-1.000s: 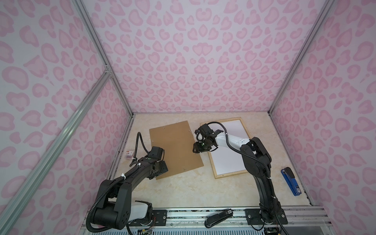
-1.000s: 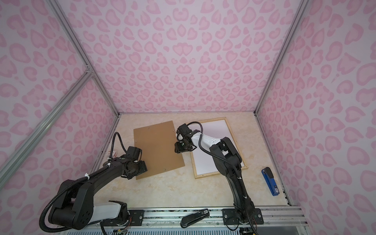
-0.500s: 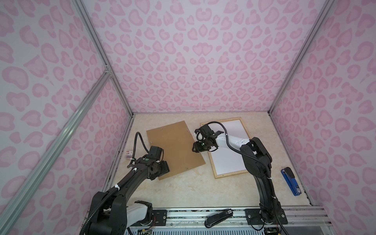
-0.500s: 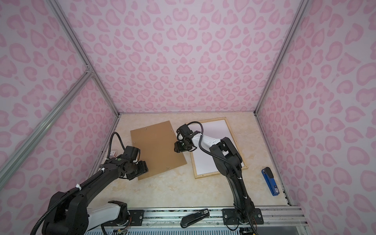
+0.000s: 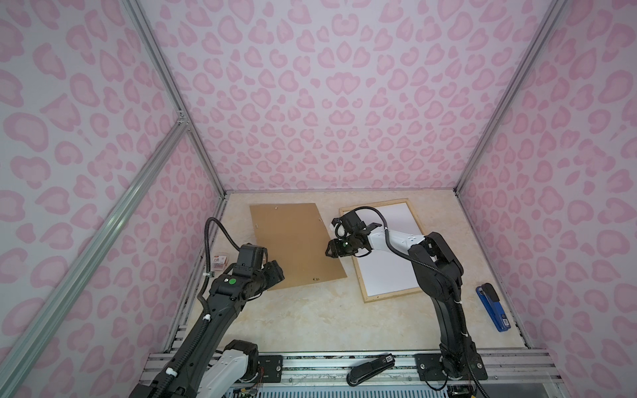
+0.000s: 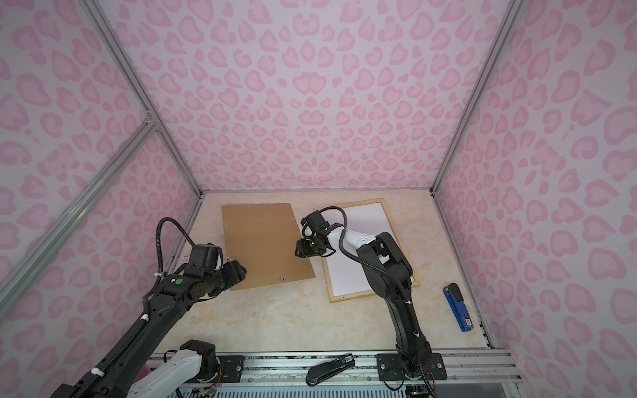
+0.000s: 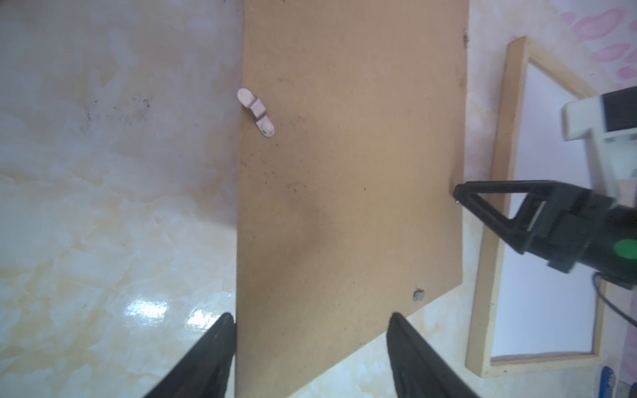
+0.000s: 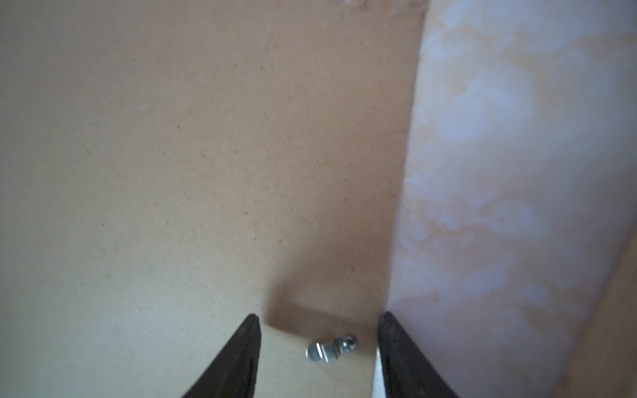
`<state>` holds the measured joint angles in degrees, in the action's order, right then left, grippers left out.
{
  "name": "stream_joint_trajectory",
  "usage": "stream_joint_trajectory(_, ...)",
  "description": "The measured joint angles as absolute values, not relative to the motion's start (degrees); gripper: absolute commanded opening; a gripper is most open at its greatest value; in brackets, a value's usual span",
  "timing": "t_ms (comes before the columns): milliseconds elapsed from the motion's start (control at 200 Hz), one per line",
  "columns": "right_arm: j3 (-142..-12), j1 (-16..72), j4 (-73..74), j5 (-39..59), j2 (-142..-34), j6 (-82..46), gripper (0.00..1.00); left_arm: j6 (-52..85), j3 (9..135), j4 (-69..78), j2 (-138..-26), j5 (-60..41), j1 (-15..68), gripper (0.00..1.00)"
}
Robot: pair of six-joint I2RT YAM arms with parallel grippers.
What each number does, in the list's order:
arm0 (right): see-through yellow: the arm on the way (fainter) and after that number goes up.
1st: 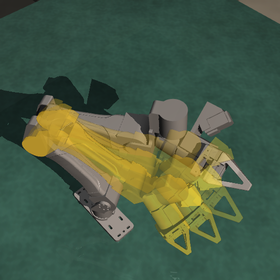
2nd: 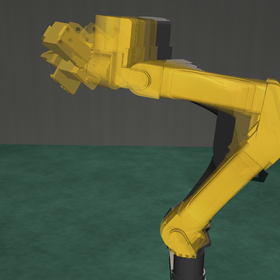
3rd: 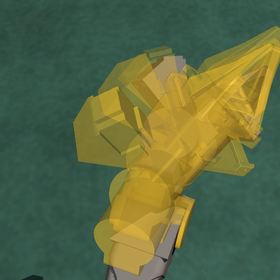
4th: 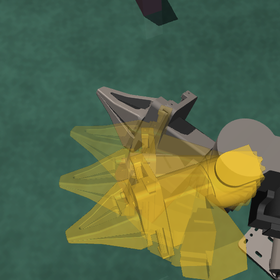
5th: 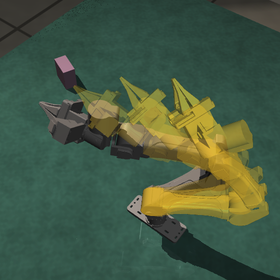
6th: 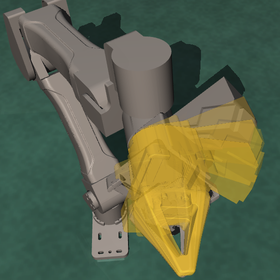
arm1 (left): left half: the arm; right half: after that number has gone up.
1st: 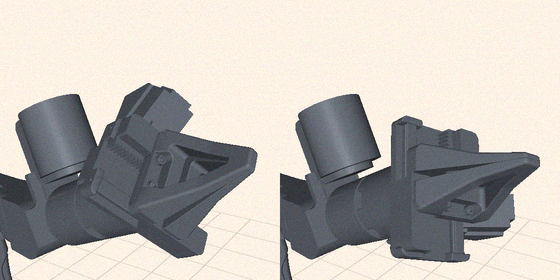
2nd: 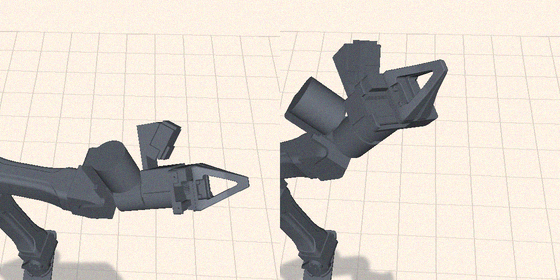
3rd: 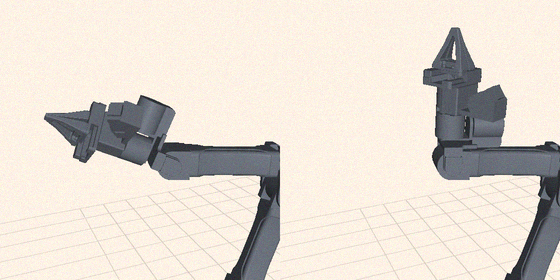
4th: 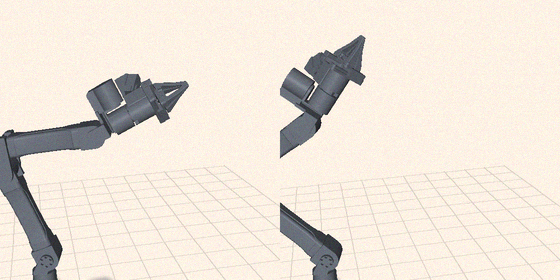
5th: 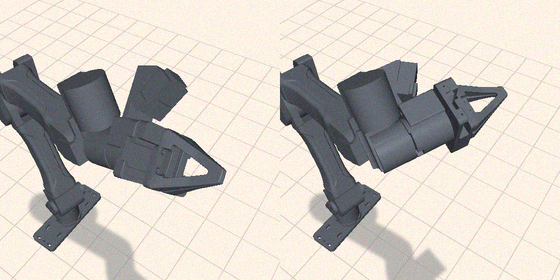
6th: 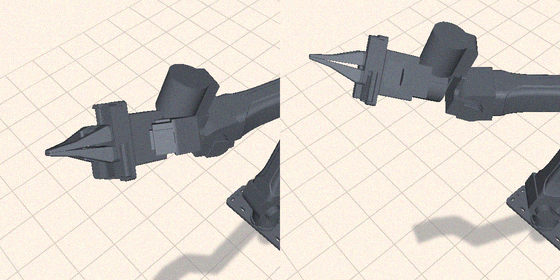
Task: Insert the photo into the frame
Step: 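Grip the cardboard's edge with the left gripper and tilt it upright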
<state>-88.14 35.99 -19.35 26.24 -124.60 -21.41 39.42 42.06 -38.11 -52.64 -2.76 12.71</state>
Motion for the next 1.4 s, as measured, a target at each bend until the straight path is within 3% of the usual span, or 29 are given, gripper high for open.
stream_joint_trajectory(615, -86.6, 35.9, -19.0, 30.0, -123.4, -23.4, 0.56, 44.0, 47.1, -36.3, -48.5, -5.9, 12.7, 0.69)
stream_joint_trajectory(1034, -86.0, 35.9, -17.6, 32.0, -122.8, -23.8, 0.56, 45.3, 50.0, -32.9, -48.8, -6.4, 12.7, 0.54)
stream_joint_trajectory(1404, -83.6, 35.8, -15.0, 33.0, -122.0, -24.8, 0.56, 46.5, 50.8, -30.7, -51.2, -8.0, 12.7, 0.47)
